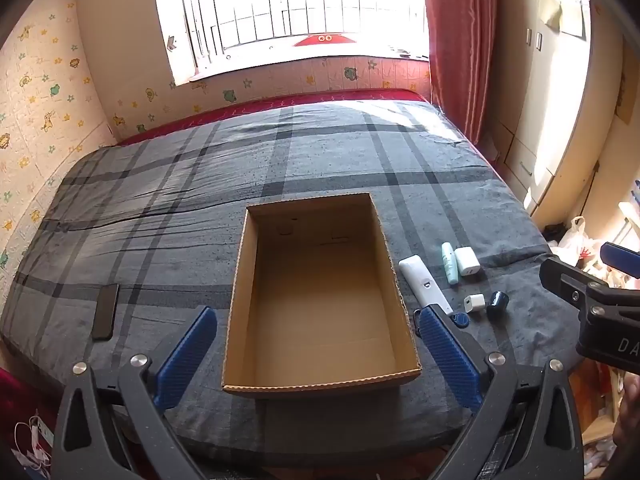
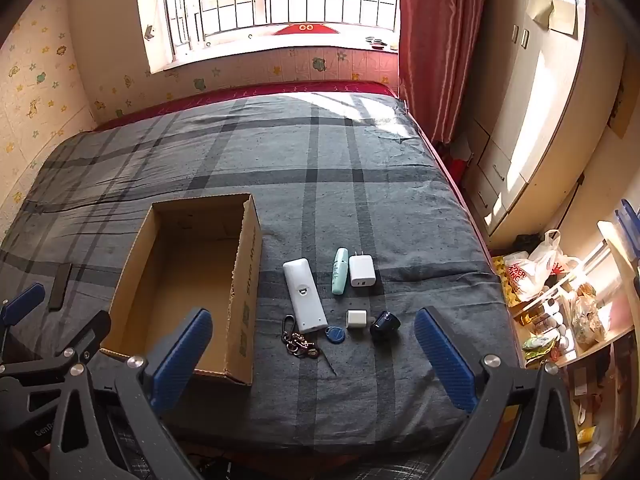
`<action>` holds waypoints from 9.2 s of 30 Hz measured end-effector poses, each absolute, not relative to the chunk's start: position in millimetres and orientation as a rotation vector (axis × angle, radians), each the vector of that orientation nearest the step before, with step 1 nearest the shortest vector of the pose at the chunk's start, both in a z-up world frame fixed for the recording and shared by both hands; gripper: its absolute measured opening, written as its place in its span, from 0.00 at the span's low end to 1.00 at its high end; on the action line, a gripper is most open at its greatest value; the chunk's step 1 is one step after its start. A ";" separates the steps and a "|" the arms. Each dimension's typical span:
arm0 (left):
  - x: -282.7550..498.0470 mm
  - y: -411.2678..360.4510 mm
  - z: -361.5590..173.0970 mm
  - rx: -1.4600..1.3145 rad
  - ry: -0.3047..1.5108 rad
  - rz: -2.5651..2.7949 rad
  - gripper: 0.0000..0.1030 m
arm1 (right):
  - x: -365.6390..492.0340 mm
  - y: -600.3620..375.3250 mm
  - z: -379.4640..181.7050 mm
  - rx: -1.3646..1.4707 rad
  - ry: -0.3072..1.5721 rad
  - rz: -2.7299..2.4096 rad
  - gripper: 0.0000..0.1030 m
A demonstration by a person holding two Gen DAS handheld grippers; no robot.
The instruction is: Organize rigid objects
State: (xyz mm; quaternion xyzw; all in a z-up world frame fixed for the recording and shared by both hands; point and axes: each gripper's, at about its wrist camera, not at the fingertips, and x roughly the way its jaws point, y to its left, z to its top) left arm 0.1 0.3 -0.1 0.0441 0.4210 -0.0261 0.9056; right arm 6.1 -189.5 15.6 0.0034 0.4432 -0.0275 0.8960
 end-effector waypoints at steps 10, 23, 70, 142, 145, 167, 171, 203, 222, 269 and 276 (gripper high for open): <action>0.3 0.9 2.1 0.093 0.863 -0.048 1.00 | 5.0 -185.5 20.7 -0.002 0.907 -0.056 1.00; 2.7 -0.5 1.1 0.089 0.863 -0.047 1.00 | 4.2 -187.3 21.4 -0.005 0.903 -0.054 1.00; 8.2 11.8 -0.2 0.074 0.868 -0.046 1.00 | 13.1 -192.0 22.2 0.000 0.916 -0.061 1.00; 112.1 112.0 -182.1 -0.025 1.063 -0.037 0.14 | 96.1 -277.5 -112.0 0.034 1.186 -0.197 1.00; 111.8 111.2 -183.5 -0.020 1.066 -0.032 0.14 | 99.4 -287.8 -122.5 0.067 1.200 -0.200 1.00; 114.0 110.6 -184.4 -0.004 1.076 -0.028 0.14 | 123.6 -330.9 -200.6 0.252 1.316 -0.247 0.79; 114.1 111.3 -184.5 -0.007 1.077 -0.029 0.14 | 127.9 -331.0 -210.6 0.273 1.336 -0.244 0.65; 114.0 109.9 -185.0 0.003 1.077 -0.027 0.14 | 120.1 -293.3 -136.1 0.153 1.203 -0.198 0.41; 115.4 111.9 -185.8 -0.011 1.081 -0.030 0.14 | 124.3 -198.1 -64.6 0.006 1.096 -0.001 0.41; 116.2 115.0 -186.5 -0.018 1.085 -0.042 0.14 | 196.5 -6.0 -178.7 -0.159 1.317 0.273 0.41; 116.8 115.6 -186.8 -0.018 1.085 -0.042 0.14 | 198.8 2.1 -206.0 -0.183 1.384 0.260 0.41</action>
